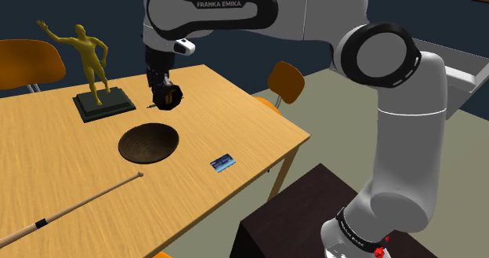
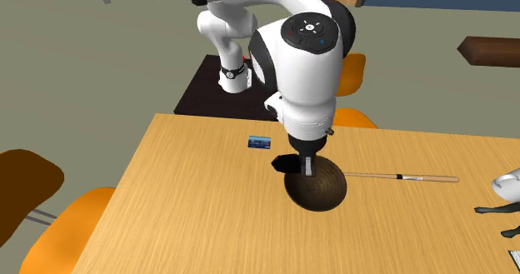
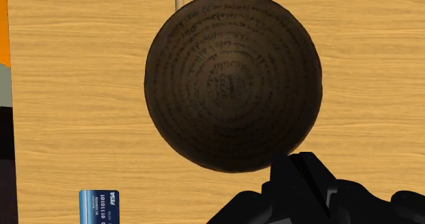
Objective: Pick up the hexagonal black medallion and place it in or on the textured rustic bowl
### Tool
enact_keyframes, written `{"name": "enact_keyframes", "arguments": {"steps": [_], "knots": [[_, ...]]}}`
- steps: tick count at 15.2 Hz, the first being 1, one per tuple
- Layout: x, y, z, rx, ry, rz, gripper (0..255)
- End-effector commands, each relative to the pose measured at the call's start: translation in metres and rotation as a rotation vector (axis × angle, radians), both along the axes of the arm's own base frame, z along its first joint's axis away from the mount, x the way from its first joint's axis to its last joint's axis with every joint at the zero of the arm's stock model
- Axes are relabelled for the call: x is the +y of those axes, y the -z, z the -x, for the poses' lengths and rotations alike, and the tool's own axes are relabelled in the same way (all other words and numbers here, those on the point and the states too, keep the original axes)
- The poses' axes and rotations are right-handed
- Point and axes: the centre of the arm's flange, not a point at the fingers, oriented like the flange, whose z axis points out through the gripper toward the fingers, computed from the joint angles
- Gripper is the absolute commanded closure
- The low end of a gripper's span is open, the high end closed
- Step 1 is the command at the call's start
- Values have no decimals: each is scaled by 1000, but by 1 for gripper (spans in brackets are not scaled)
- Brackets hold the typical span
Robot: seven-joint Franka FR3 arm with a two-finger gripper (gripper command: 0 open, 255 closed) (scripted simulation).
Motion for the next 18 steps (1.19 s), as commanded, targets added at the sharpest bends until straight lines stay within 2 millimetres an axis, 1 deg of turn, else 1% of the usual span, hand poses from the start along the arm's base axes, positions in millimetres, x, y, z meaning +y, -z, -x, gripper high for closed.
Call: {"name": "enact_keyframes", "arguments": {"steps": [1, 5, 6, 18], "knots": [[27, -2, 7, 0, 2, 0, 255], [75, -4, 27, 0, 2, 0, 255], [84, -4, 31, 0, 2, 0, 255], [84, 59, 31, 0, 2, 0, 255]]}}
